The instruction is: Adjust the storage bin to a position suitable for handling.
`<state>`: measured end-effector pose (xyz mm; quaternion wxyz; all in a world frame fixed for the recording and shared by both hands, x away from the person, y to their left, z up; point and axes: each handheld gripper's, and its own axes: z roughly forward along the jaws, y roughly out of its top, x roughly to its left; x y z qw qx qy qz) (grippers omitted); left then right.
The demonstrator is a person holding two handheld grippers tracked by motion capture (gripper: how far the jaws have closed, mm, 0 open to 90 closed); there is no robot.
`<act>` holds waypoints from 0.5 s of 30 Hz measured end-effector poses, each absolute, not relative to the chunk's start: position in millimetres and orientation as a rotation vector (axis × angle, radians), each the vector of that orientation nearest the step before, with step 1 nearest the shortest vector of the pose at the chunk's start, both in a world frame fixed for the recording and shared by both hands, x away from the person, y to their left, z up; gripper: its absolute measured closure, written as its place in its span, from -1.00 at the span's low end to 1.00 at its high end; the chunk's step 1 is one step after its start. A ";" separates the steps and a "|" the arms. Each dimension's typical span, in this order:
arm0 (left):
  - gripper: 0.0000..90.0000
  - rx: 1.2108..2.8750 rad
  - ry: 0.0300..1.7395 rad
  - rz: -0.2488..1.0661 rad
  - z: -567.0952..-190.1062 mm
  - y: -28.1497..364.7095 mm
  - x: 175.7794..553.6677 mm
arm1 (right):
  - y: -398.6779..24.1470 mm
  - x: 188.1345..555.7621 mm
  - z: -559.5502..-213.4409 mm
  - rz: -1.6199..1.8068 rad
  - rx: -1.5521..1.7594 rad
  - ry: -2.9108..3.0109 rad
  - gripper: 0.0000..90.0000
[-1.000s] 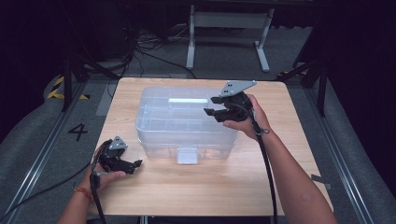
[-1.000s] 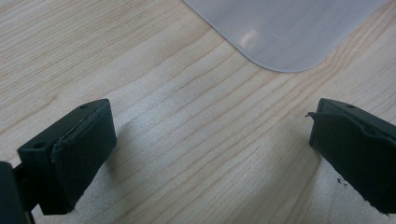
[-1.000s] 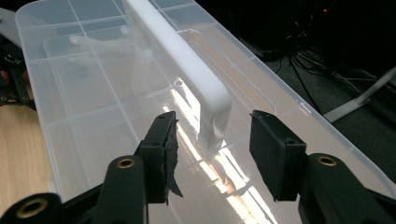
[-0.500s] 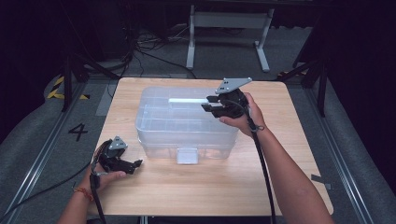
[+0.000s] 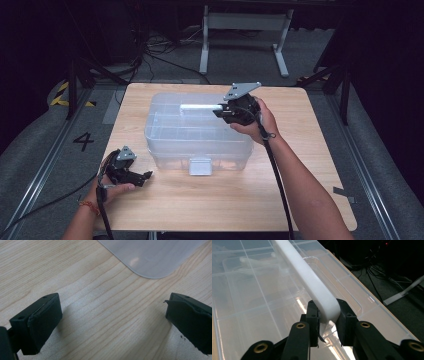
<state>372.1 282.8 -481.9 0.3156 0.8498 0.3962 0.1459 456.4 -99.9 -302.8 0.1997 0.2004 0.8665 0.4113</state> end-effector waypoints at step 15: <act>-0.92 2.223 1.055 0.395 -481.8 282.2 370.0 | -100.7 465.6 -295.4 1.135 0.545 2.497 0.66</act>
